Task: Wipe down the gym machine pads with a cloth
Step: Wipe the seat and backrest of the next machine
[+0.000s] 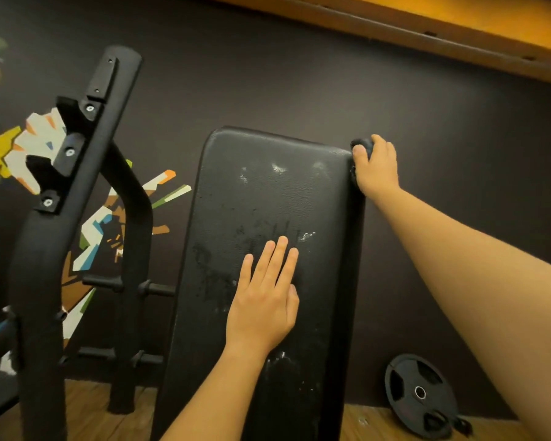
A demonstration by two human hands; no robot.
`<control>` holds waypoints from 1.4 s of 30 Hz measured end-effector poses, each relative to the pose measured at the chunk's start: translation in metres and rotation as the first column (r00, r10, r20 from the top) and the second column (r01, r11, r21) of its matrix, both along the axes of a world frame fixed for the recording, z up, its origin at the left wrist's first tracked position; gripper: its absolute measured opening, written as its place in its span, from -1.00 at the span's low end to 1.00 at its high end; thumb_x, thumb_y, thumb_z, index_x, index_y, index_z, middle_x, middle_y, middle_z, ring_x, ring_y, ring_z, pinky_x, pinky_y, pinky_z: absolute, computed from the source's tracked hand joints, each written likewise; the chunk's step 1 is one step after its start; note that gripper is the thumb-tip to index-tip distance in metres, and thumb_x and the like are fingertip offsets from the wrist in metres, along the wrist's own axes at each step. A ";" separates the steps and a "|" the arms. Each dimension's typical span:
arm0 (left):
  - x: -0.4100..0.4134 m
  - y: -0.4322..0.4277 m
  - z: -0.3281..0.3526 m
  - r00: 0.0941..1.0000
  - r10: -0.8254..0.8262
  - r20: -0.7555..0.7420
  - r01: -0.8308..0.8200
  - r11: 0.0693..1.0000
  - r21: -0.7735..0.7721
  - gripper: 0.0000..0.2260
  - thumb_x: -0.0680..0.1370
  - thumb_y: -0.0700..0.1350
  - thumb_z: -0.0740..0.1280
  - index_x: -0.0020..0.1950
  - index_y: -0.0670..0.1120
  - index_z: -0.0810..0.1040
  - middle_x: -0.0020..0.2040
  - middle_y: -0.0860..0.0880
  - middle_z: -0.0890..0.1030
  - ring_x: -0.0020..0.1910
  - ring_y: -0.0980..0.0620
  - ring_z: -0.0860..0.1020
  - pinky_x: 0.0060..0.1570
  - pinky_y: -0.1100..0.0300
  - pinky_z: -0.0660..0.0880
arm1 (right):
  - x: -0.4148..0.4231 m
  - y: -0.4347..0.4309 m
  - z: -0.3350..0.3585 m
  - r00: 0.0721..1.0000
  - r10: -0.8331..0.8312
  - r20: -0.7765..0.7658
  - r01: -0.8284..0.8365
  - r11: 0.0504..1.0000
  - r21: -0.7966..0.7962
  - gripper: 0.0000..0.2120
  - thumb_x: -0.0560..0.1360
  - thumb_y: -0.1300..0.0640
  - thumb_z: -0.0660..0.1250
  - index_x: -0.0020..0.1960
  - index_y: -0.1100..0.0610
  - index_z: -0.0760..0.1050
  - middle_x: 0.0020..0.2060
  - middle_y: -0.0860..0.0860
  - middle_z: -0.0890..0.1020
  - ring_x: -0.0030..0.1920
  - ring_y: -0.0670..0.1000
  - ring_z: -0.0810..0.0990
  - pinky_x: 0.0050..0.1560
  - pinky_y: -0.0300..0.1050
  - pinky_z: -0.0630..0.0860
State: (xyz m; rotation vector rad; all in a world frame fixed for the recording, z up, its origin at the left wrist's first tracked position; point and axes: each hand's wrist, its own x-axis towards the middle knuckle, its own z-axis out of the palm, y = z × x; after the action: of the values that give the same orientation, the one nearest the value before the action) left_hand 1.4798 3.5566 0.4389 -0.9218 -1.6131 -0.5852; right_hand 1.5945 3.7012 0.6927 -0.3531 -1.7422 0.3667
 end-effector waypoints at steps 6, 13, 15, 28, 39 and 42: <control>-0.001 0.001 0.000 1.000 0.006 -0.007 -0.006 1.000 0.007 -0.44 0.66 0.02 0.07 0.66 -0.06 0.15 0.66 -0.09 0.09 0.65 -0.08 0.03 0.58 -0.15 0.11 | -0.010 -0.001 -0.020 1.000 0.021 -0.001 -0.021 1.000 0.016 -0.46 0.73 -0.03 0.09 0.64 0.16 0.11 0.63 0.16 0.08 0.61 0.20 0.08 0.56 0.17 0.15; 0.000 0.003 -0.001 1.000 -0.006 0.002 0.006 1.000 0.010 -0.45 0.66 0.02 0.05 0.66 -0.07 0.14 0.66 -0.09 0.09 0.65 -0.08 0.04 0.57 -0.17 0.14 | -0.009 -0.005 -0.042 0.999 -0.036 0.035 0.033 0.996 0.079 -0.44 0.75 0.04 0.05 0.67 0.16 -0.04 0.64 0.21 -0.19 0.60 0.34 -0.27 0.57 0.21 -0.15; 0.000 0.002 0.000 1.000 -0.005 0.000 0.005 1.000 0.009 -0.45 0.66 0.02 0.05 0.66 -0.07 0.14 0.67 -0.09 0.09 0.65 -0.08 0.04 0.58 -0.16 0.12 | -0.009 -0.005 -0.030 0.993 -0.101 0.057 0.093 0.987 0.129 -0.43 0.75 0.04 0.02 0.67 0.20 -0.07 0.63 0.27 -0.20 0.59 0.38 -0.29 0.55 0.21 -0.22; -0.001 0.003 -0.001 1.000 -0.009 -0.006 0.009 1.000 0.015 -0.45 0.66 0.03 0.05 0.66 -0.07 0.15 0.66 -0.09 0.09 0.65 -0.08 0.03 0.58 -0.16 0.11 | -0.007 0.004 -0.034 0.948 -0.297 0.110 0.247 0.912 0.329 -0.42 0.75 0.07 -0.03 0.63 0.36 -0.12 0.64 0.24 -0.11 0.63 0.29 -0.22 0.61 0.22 -0.08; -0.003 0.004 0.000 1.000 0.008 -0.012 -0.008 1.000 0.023 -0.44 0.66 0.03 0.09 0.66 -0.06 0.14 0.66 -0.09 0.10 0.65 -0.09 0.03 0.57 -0.16 0.12 | -0.008 0.016 -0.033 0.963 -0.220 0.154 0.162 0.933 0.321 -0.42 0.75 0.11 0.00 0.62 0.38 -0.11 0.64 0.26 -0.05 0.63 0.30 -0.17 0.59 0.15 -0.15; -0.003 0.004 -0.001 1.000 0.001 -0.008 -0.001 1.000 0.017 -0.44 0.67 0.04 0.09 0.66 -0.06 0.13 0.67 -0.08 0.09 0.65 -0.08 0.01 0.58 -0.15 0.10 | -0.013 0.019 -0.022 0.969 -0.195 0.150 0.150 0.951 0.271 -0.42 0.75 0.11 0.00 0.61 0.40 -0.10 0.63 0.27 -0.01 0.63 0.30 -0.15 0.60 0.10 -0.19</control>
State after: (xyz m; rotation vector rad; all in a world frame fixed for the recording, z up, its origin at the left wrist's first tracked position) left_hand 1.4770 3.5606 0.4383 -0.9092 -1.5993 -0.5935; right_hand 1.5813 3.7199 0.6703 -0.3541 -1.8880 -0.0213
